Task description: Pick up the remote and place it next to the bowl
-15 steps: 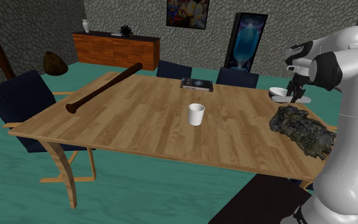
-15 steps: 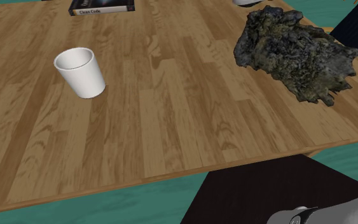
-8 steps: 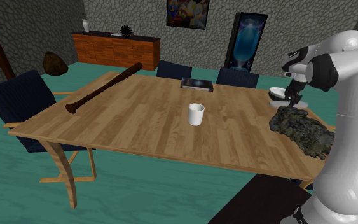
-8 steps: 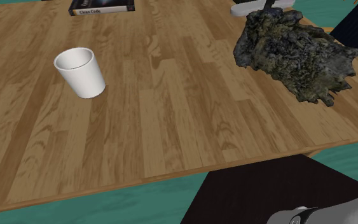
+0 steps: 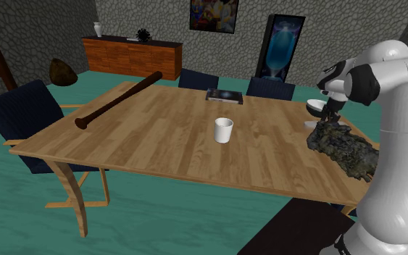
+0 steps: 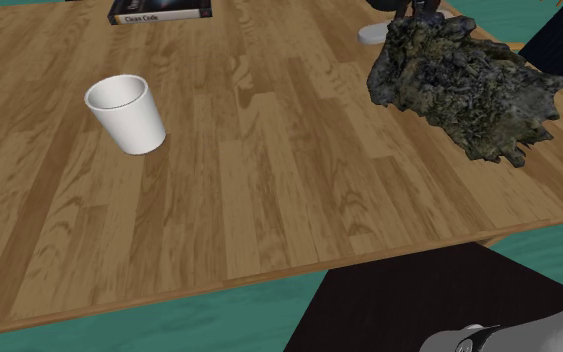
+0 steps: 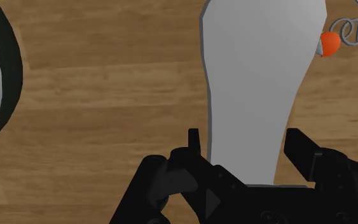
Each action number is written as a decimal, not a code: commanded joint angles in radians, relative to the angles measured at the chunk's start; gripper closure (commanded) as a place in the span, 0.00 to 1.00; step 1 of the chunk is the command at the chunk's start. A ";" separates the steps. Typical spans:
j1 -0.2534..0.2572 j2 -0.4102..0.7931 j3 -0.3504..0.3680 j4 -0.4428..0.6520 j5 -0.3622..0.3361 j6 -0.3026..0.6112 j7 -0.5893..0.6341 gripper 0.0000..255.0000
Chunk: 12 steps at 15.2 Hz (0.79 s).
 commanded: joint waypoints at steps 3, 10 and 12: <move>-0.007 0.024 0.012 -0.022 0.020 0.042 -0.012 1.00; -0.010 0.035 0.018 -0.031 0.029 0.060 -0.017 1.00; -0.010 0.035 0.018 -0.031 0.029 0.060 -0.017 1.00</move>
